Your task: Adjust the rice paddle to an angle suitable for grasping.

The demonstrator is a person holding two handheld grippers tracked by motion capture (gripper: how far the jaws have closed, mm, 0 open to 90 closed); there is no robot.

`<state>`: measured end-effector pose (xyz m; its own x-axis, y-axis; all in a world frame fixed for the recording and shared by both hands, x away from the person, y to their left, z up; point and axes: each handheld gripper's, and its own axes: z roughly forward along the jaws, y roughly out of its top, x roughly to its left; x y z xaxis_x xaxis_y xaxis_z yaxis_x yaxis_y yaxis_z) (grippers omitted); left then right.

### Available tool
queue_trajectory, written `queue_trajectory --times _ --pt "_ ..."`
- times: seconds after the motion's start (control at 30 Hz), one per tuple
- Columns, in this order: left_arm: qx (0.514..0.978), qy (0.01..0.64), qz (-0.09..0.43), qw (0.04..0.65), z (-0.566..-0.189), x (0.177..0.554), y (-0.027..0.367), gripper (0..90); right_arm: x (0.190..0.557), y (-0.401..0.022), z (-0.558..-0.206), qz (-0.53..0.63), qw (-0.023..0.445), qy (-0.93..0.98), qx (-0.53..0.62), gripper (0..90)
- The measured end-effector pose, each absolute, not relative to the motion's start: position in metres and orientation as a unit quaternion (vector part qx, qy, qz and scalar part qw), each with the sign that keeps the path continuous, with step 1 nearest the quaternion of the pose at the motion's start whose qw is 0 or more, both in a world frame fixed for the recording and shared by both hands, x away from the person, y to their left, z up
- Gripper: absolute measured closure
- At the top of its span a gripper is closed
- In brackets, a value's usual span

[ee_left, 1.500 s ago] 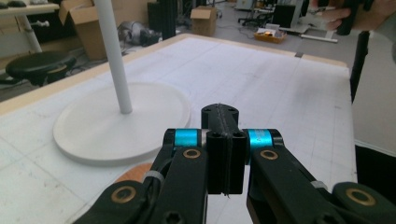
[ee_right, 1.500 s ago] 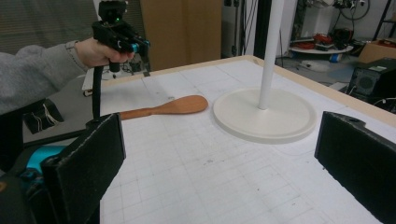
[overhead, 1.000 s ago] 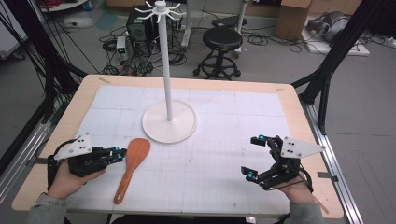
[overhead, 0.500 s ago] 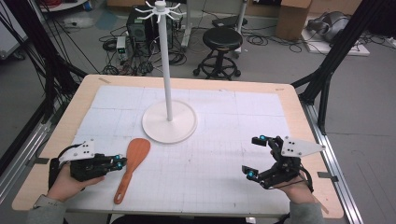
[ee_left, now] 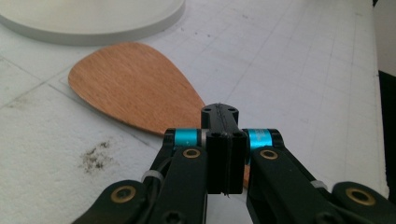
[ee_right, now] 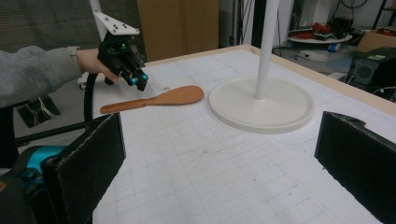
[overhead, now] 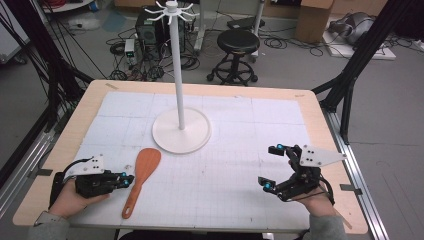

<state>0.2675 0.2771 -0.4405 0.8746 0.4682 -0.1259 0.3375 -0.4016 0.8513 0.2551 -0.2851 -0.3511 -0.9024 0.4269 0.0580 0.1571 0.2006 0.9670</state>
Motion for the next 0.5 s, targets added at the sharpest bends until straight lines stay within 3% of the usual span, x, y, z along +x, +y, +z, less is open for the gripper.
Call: queue_trajectory --times 0.5 --pt "0.849 0.239 0.067 0.467 -0.4451 0.2685 0.2745 89.6 0.2549 -0.2850 -0.3514 0.602 0.111 0.768 0.191 0.6"
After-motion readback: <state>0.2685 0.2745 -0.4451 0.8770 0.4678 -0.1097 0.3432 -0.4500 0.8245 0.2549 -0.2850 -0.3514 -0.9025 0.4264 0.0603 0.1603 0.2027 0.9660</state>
